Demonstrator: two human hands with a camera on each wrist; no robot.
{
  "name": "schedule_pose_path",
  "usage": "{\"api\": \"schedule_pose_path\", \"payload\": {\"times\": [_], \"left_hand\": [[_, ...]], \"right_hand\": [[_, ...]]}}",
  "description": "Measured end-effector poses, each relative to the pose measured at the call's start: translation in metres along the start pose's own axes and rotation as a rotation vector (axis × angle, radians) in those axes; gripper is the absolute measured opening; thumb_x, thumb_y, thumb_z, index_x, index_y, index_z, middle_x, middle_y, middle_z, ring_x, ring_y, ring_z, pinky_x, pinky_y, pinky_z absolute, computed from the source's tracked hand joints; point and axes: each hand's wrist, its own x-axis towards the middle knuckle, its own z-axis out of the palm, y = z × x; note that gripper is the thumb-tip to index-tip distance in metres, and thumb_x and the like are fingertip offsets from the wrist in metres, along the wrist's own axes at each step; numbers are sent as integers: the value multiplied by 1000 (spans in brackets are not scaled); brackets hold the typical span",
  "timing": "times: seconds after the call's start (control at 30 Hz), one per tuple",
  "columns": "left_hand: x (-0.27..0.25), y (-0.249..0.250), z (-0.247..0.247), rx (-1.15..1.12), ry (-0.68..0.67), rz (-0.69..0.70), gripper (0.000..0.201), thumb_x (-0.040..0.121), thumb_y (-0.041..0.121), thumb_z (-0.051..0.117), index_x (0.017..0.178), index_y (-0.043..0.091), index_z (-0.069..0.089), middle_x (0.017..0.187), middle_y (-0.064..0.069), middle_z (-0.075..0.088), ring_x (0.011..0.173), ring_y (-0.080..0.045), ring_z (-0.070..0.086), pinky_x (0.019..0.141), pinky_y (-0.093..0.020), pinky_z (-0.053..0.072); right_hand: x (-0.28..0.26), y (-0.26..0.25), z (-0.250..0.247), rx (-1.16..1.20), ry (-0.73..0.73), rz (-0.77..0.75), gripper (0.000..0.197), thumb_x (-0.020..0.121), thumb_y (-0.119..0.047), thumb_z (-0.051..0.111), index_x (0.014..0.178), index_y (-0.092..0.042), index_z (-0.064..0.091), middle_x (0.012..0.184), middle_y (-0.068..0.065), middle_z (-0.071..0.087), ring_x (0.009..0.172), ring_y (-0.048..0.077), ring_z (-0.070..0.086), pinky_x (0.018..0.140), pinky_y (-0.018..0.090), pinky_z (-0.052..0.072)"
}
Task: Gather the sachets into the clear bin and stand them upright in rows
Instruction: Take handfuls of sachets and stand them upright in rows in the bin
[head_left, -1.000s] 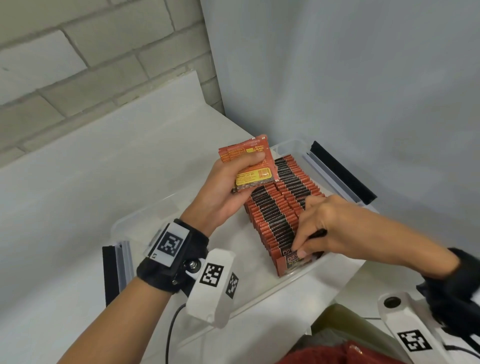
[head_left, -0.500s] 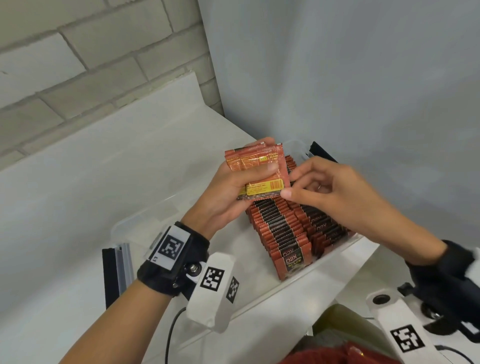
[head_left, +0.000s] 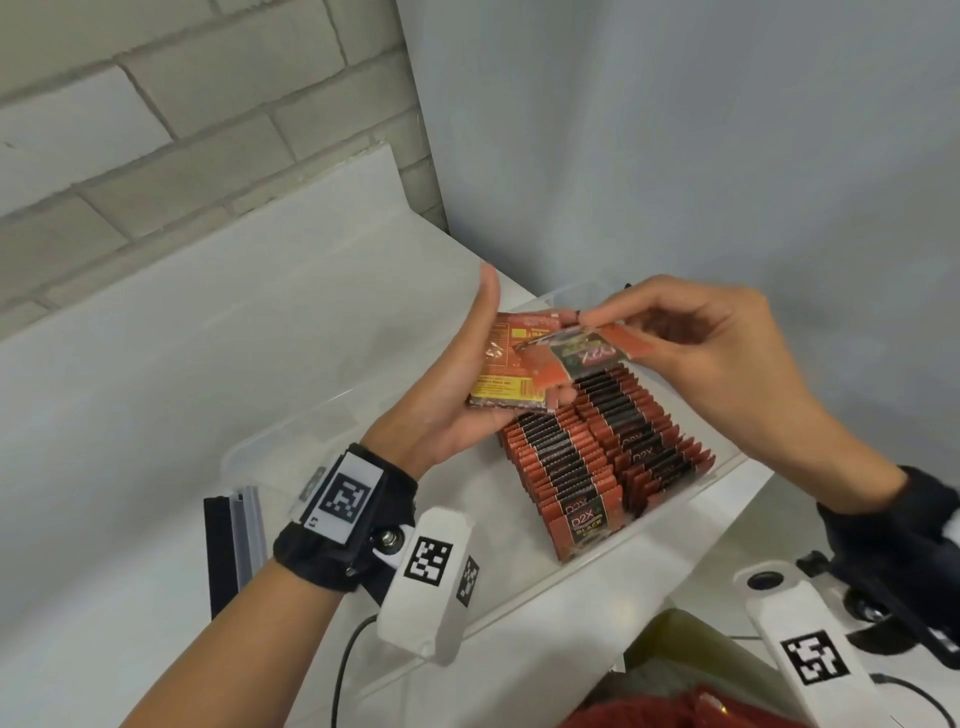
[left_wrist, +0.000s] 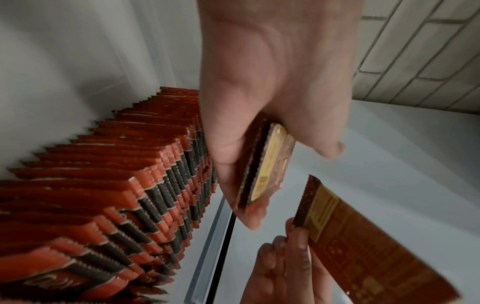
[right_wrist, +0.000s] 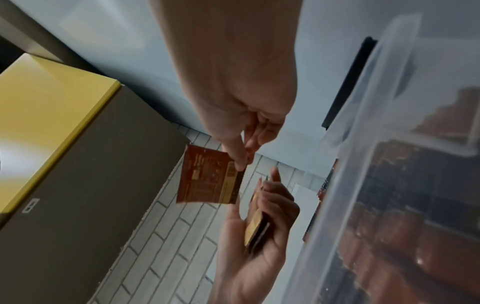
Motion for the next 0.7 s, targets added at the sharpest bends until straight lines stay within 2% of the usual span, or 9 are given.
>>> {"api": "schedule_pose_path", "payload": {"times": [0.07,0.17,0.27,0.37,0.47,0.53,0.6,0.63,0.7], "left_hand": [[-1,-1,1,37,-3,-12,62,79,57,47,110,6,61,84,-10,69,67,-16,67,66,-29,58],[-2,-2,1,67,-13,14,35,79,36,59,100,9,67,78,-9,68,64,-16,66,60,-26,55],[-2,-3,-1,82,-2,43,40,75,22,63,113,10,63,85,-6,72,75,-15,69,65,-25,55],[-1,-2,-3,99,-1,78,42,69,19,70,110,13,69,96,-9,72,86,-20,70,74,-30,56],[-1,-1,-2,96,31,127,37,76,12,70,113,12,66,99,-8,72,91,-21,69,79,-32,57],[-1,-1,-1,65,53,172,32,81,9,63,112,13,64,98,-6,73,90,-20,70,78,-32,58],[0,0,0,22,88,224,31,80,9,59,110,14,64,96,-4,73,90,-19,70,81,-33,58],[1,0,-1,1,102,253,31,79,8,58,109,15,63,95,-3,72,90,-19,70,83,-35,57],[2,0,-2,-33,120,300,31,80,7,57,110,15,63,94,-3,71,91,-18,69,87,-35,54]], "right_hand": [[-1,3,1,-28,-2,-34,17,85,-10,71,94,-23,75,92,8,72,85,36,63,77,53,52],[-3,4,4,-97,-8,-90,16,81,-22,70,96,-22,76,96,0,72,88,24,66,82,42,52],[-5,3,5,-146,-15,-113,20,81,-25,67,98,-21,76,101,-7,71,97,13,66,86,29,52],[-5,3,5,-161,-44,-94,21,82,-23,67,101,-21,75,106,-9,70,102,9,65,89,25,52],[-4,5,4,-88,-66,-41,25,87,-6,67,106,-21,73,103,-11,70,94,12,66,87,28,52],[-4,4,4,27,-39,63,28,90,2,61,107,-19,70,96,-11,71,85,7,65,83,22,51],[-4,-1,7,151,11,179,16,93,-8,58,105,-16,67,95,-2,73,81,6,65,80,19,52],[-5,-3,9,190,23,227,14,92,-22,59,103,-16,65,93,1,73,78,8,64,79,21,53],[-7,-4,11,201,-18,300,36,80,-47,58,99,-16,64,86,1,71,75,10,64,74,20,52]]}}
